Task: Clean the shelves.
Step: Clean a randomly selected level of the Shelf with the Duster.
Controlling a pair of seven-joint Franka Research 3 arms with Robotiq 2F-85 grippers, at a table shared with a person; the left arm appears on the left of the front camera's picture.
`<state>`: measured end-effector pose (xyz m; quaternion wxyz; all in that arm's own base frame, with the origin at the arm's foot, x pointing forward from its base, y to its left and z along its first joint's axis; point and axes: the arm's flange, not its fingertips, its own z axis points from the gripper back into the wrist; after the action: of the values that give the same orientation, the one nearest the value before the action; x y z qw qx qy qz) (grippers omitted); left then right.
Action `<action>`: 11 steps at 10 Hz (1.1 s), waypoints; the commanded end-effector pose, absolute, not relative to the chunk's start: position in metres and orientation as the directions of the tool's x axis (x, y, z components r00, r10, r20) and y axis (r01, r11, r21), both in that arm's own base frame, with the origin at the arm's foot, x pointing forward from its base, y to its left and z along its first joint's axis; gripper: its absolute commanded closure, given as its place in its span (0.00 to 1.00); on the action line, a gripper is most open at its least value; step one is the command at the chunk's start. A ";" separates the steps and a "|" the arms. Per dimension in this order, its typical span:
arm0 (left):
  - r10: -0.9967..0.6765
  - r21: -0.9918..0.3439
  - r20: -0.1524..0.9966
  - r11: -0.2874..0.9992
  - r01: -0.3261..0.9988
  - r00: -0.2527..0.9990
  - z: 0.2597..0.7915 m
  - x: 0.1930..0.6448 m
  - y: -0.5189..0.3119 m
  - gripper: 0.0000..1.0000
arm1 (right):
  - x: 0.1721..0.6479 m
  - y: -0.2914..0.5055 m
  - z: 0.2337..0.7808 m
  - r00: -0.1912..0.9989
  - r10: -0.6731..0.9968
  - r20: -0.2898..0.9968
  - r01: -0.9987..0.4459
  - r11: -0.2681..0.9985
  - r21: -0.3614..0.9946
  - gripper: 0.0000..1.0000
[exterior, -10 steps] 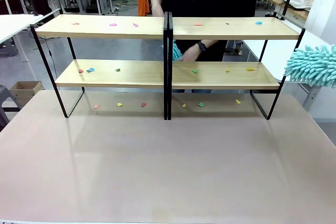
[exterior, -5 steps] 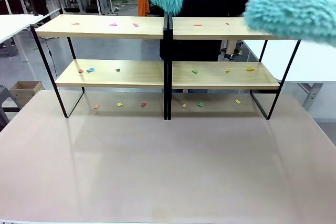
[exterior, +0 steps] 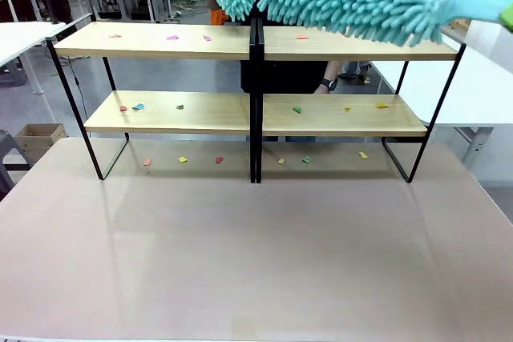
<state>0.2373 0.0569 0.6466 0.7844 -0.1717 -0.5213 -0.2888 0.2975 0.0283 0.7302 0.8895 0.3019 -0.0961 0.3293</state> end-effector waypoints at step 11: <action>-0.270 0.029 0.919 0.770 0.637 0.286 0.646 0.238 0.057 0.00 | 0.208 -0.273 0.594 0.982 0.187 -0.018 -0.115 0.675 0.729 0.88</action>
<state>0.2368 0.0568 0.6472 0.7841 -0.1711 -0.5219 -0.2889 0.2127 -0.2769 0.5791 0.9143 0.3931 0.0693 0.0693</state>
